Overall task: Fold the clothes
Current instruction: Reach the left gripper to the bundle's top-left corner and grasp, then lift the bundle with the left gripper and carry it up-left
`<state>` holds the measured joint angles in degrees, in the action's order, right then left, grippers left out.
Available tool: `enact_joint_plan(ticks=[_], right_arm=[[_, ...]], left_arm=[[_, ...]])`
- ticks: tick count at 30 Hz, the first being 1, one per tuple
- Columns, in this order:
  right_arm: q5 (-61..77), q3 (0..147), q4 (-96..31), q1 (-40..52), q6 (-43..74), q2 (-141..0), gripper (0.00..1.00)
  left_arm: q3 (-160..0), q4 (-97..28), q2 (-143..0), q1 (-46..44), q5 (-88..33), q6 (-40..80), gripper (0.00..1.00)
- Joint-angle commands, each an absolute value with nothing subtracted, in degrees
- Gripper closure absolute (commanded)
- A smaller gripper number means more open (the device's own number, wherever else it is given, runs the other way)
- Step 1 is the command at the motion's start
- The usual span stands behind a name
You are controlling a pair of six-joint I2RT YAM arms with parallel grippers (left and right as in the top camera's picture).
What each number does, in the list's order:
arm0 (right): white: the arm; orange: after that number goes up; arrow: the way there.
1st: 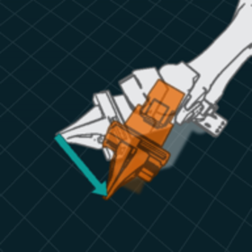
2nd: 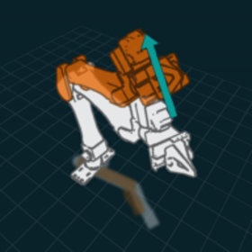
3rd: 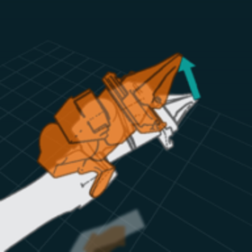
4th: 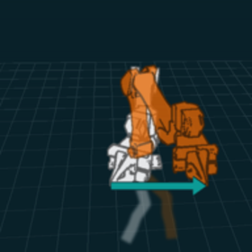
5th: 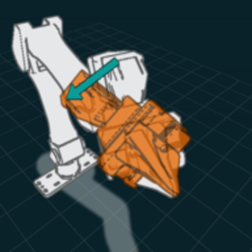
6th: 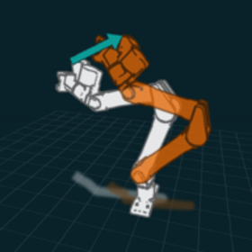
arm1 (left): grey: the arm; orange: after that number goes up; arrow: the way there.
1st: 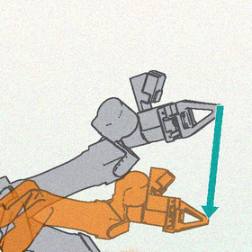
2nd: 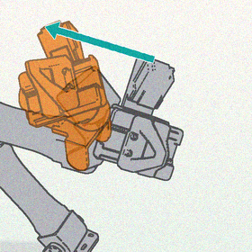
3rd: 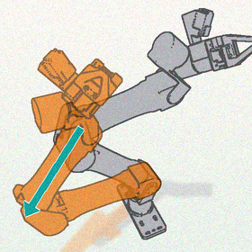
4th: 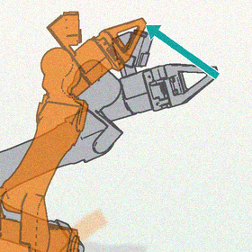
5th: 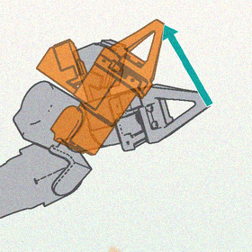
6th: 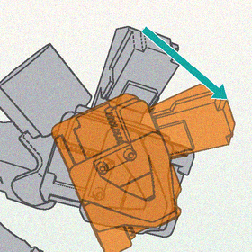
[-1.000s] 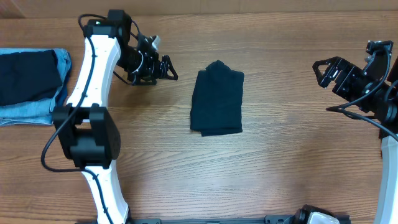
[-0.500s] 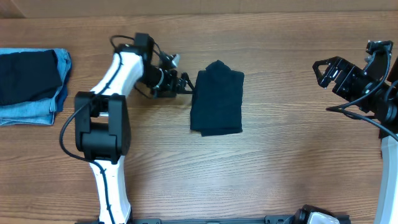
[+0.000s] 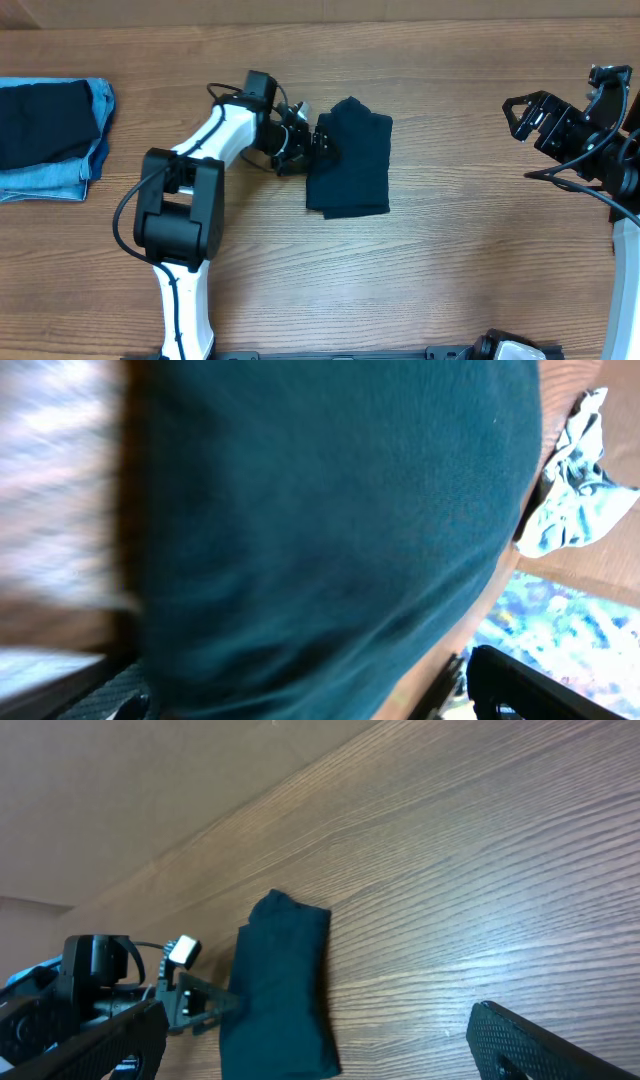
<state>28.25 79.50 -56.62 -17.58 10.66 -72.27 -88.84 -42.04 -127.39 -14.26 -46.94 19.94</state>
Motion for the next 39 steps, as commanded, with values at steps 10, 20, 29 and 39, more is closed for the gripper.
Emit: enact_joint_plan(ticks=[10,20,29,39], right_arm=[[28.1,80.6,-56.5,-17.8,10.6,-72.1,0.0],[28.1,80.6,-56.5,-17.8,10.6,-72.1,0.0],[28.1,80.6,-56.5,-17.8,10.6,-72.1,0.0],[28.1,80.6,-56.5,-17.8,10.6,-72.1,0.0]], left_arm=[[-86.0,-39.7,-129.6,-21.3,-34.1,38.5,0.07],[-86.0,-36.1,-129.6,-21.8,-34.6,36.8,0.15],[-85.9,-34.0,-129.6,-21.8,-35.4,29.1,0.2],[-85.9,-33.8,-129.6,-21.8,-34.5,26.2,0.63]])
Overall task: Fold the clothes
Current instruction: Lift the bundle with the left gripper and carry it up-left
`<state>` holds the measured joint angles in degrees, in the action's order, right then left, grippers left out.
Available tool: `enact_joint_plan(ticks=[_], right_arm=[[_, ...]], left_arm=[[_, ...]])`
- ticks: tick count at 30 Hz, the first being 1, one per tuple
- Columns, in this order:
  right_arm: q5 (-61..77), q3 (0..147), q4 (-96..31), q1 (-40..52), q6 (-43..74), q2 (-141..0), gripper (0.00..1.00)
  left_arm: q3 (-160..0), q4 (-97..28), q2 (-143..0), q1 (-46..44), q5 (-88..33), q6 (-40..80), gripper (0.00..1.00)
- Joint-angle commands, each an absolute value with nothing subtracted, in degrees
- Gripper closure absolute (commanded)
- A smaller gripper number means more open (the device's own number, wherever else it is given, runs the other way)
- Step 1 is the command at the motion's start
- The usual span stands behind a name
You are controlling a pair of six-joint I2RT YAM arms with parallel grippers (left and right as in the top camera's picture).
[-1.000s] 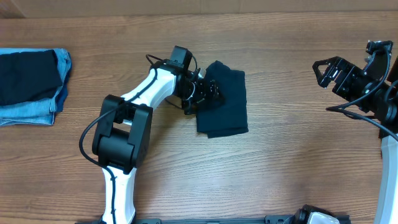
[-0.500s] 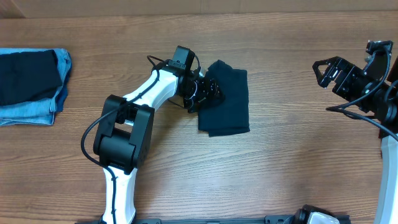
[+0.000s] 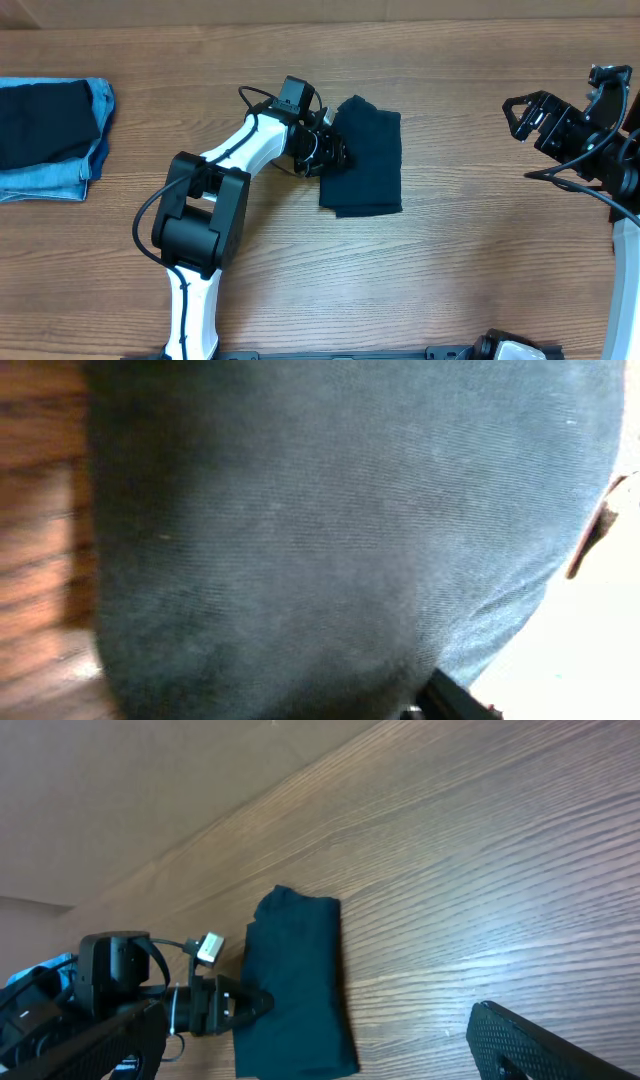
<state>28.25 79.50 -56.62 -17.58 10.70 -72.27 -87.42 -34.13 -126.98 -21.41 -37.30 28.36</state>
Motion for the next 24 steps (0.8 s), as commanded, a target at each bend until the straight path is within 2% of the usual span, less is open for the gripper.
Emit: enact_joint_plan(ticks=[1,4,7,14,24], right_arm=[[28.1,80.6,-56.5,-17.8,10.6,-72.1,0.0],[28.1,80.6,-56.5,-17.8,10.6,-72.1,0.0],[28.1,80.6,-56.5,-17.8,10.7,-72.1,0.0],[28.1,80.6,-56.5,-17.8,10.6,-72.1,0.0],[28.1,80.6,-56.5,-17.8,10.6,-72.1,0.0]], left_arm=[[-85.9,-33.6,-129.6,-21.8,-34.5,25.6,0.66],[-85.9,-33.1,-129.6,-21.8,-34.9,25.2,0.78],[-85.9,-32.5,-129.6,-21.8,-35.5,24.6,0.85],[-86.1,-31.8,-128.5,-21.7,-36.0,23.9,0.87],[-86.1,-32.1,-117.2,-21.9,-31.3,23.2,0.89]])
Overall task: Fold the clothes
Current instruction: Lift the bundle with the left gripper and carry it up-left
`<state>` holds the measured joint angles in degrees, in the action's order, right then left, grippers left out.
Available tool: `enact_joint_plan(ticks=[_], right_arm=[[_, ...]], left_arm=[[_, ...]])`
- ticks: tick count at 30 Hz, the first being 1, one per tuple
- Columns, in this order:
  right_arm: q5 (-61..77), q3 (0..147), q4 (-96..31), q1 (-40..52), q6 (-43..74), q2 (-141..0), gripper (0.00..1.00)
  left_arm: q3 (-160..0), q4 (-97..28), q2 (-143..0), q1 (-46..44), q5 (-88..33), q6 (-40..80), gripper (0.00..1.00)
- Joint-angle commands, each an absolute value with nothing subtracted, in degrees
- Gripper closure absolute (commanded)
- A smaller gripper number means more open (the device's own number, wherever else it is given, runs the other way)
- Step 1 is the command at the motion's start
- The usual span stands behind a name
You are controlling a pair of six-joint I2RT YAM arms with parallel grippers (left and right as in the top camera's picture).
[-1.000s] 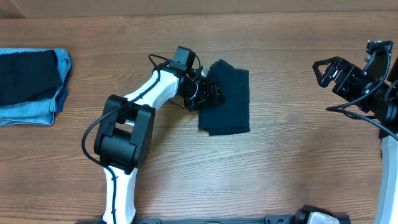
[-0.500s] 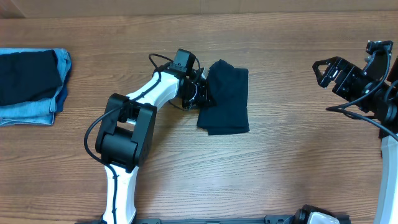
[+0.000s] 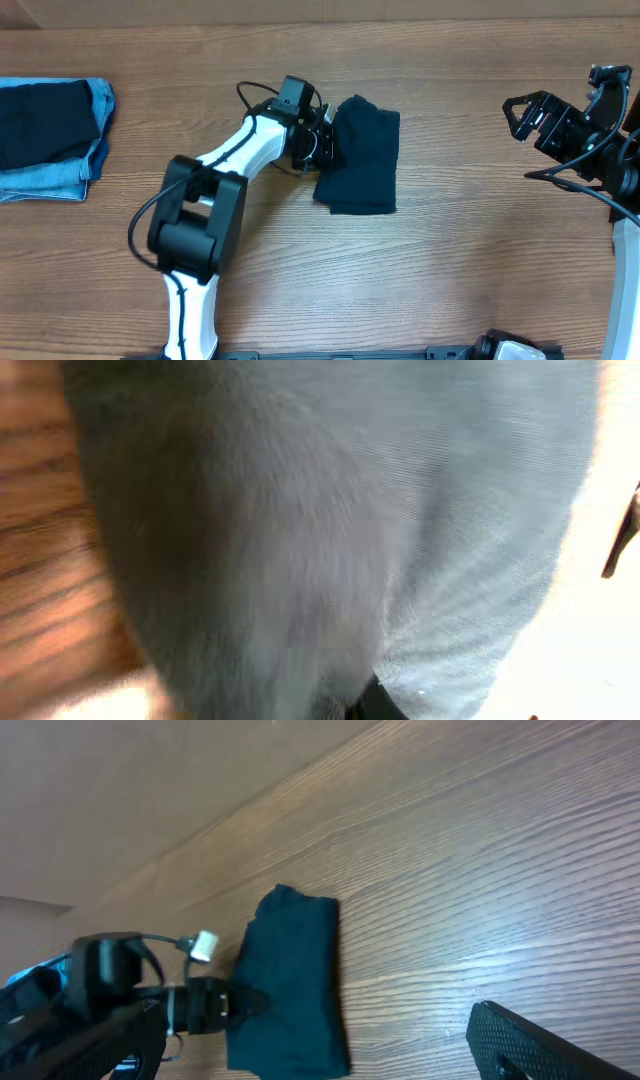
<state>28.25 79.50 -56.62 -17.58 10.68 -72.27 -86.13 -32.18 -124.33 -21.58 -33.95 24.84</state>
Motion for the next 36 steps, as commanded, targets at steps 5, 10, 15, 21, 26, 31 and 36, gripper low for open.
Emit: enact_joint_plan(ticks=[5,10,15,21,26,31,36], right_arm=[[28.1,80.6,-56.5,-17.8,10.6,-72.1,0.0],[28.1,80.6,-56.5,-17.8,10.6,-72.1,0.0],[28.1,80.6,-56.5,-17.8,10.6,-72.1,0.0],[28.1,80.6,-56.5,-17.8,10.6,-72.1,0.0],[28.1,80.6,-56.5,-17.8,10.6,-72.1,0.0],[28.1,80.6,-56.5,-17.8,10.6,-72.1,0.0],[28.1,80.6,-56.5,-17.8,10.6,-72.1,0.0]], left_arm=[[-86.1,-32.5,-114.4,-21.9,-30.9,23.2,0.89],[-86.1,-33.0,-114.2,-21.9,-31.0,23.4,0.9],[-86.1,-32.9,-113.4,-21.9,-30.9,24.5,0.9],[-86.1,-33.1,-107.9,-21.6,-27.6,25.4,0.9],[-86.1,-34.7,-101.8,-21.7,-23.2,25.3,0.9],[-86.1,-36.0,-97.8,-21.6,-20.3,25.4,0.9],[-86.1,-36.2,-95.4,-21.6,-18.8,25.3,0.89]])
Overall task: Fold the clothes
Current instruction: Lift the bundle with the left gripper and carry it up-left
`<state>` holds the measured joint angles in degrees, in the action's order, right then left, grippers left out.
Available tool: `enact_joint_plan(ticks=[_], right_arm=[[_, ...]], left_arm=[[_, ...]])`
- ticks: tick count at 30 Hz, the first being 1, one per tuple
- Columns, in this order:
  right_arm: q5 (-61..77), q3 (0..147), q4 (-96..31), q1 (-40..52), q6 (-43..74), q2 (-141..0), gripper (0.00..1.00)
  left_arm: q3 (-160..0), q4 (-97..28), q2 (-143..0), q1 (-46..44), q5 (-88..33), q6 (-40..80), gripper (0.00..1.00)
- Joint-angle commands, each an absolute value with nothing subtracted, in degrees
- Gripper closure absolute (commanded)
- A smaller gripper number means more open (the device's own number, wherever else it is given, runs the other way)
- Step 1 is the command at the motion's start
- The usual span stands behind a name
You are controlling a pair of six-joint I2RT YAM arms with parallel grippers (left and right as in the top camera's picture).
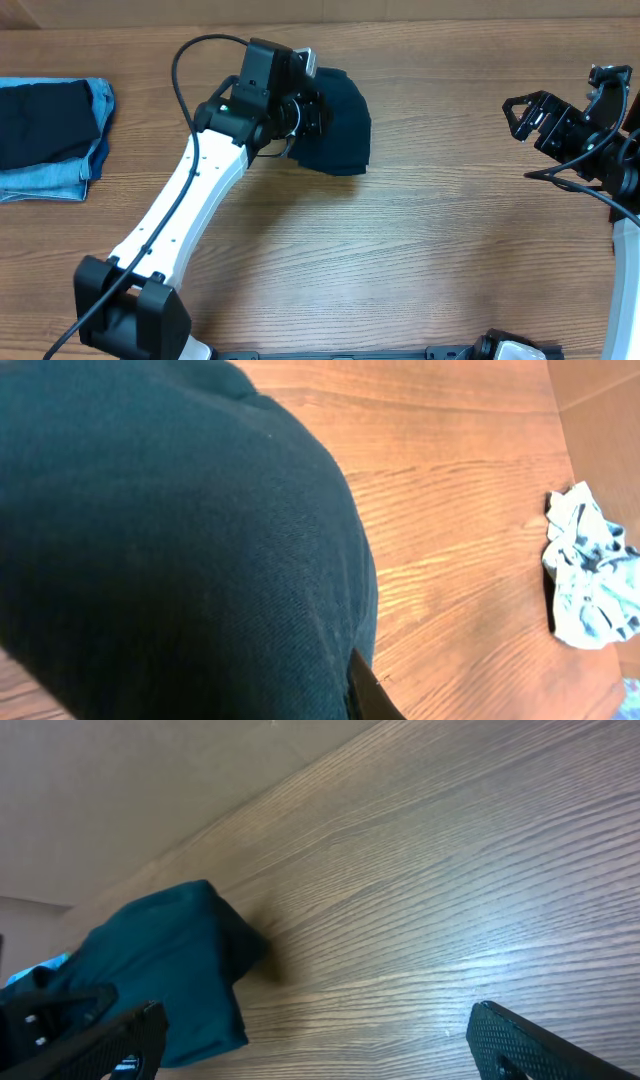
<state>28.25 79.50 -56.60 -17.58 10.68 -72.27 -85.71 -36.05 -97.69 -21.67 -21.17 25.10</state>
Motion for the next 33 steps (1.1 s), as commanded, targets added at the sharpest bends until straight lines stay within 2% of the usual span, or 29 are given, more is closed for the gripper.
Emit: enact_joint_plan(ticks=[1,11,22,33], right_arm=[[28.1,80.6,-56.5,-17.8,10.6,-72.1,0.0],[28.1,80.6,-56.5,-17.8,10.6,-72.1,0.0],[28.1,80.6,-56.5,-17.8,10.6,-72.1,0.0],[28.1,80.6,-56.5,-17.8,10.6,-72.1,0.0]], left_arm=[[-86.1,-36.2,-95.3,-21.6,-18.9,25.3,0.89],[-87.9,-39.4,-94.0,-19.5,-17.4,25.1,0.89],[-105.1,-55.4,-92.9,-15.4,-9.5,22.2,0.89],[-108.0,-58.0,-95.2,-15.4,-10.1,22.3,0.88]])
